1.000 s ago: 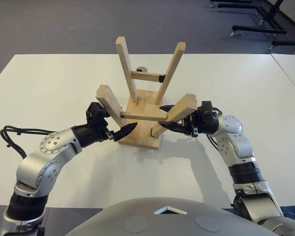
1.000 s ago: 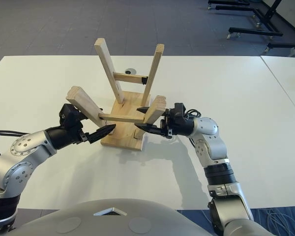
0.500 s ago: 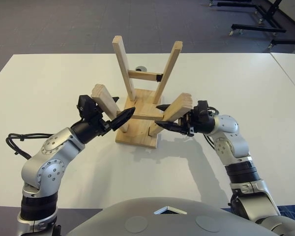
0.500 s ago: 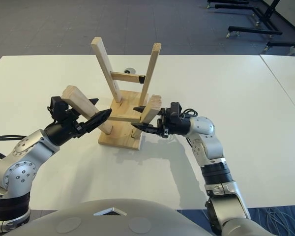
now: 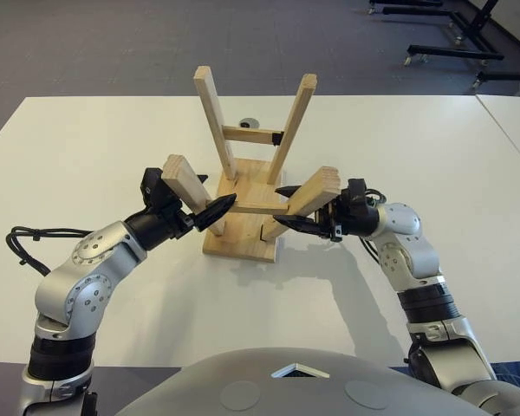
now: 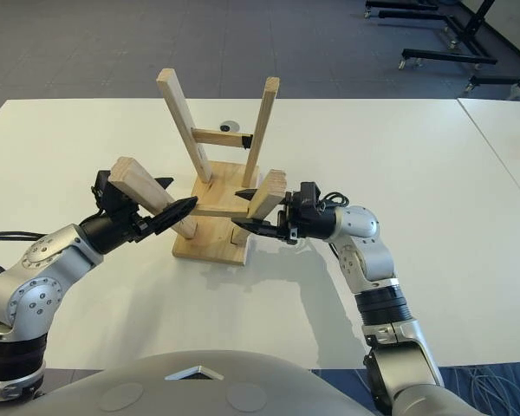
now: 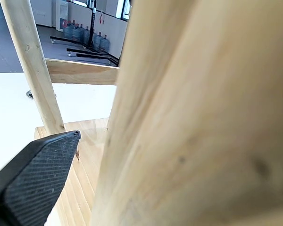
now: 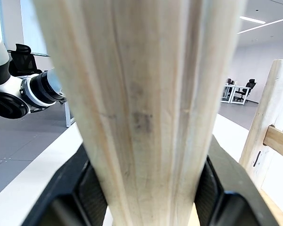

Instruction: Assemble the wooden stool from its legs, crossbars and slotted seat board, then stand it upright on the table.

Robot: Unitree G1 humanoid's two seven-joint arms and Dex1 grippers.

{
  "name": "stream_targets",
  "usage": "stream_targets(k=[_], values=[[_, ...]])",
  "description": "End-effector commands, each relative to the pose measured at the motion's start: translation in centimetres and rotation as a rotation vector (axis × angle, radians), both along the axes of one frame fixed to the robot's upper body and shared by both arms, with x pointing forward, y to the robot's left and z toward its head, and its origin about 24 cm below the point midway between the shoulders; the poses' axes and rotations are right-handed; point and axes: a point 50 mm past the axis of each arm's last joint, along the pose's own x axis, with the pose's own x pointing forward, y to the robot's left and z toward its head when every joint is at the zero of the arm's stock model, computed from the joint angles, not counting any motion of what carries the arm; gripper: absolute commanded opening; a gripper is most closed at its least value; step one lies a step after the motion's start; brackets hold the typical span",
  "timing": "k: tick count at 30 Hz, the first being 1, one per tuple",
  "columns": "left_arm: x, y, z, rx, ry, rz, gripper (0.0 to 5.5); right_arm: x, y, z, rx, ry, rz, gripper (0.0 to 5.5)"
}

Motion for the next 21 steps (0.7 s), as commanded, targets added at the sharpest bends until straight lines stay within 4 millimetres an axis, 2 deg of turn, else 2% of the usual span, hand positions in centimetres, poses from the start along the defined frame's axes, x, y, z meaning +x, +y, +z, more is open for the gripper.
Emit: stream_targets(k=[1, 9, 21], values=[[-0.4, 0.0, -2.6, 0.163, 0.124, 0.005, 4.49, -0.4, 1.3, 0.1, -0.016, -0.013, 0.074, 2.06], [0.1, 0.3, -3.0, 0.218, 0.141, 0.034, 4.49, -0.3, 2.1, 0.8, 0.002, -0.045, 0.099, 2.06], [0.0, 1.2, -3.9, 0.457, 0.159, 0.011, 4.49, -0.5, 2.6, 1.0, 0.002, -0.059, 0.109, 2.06]])
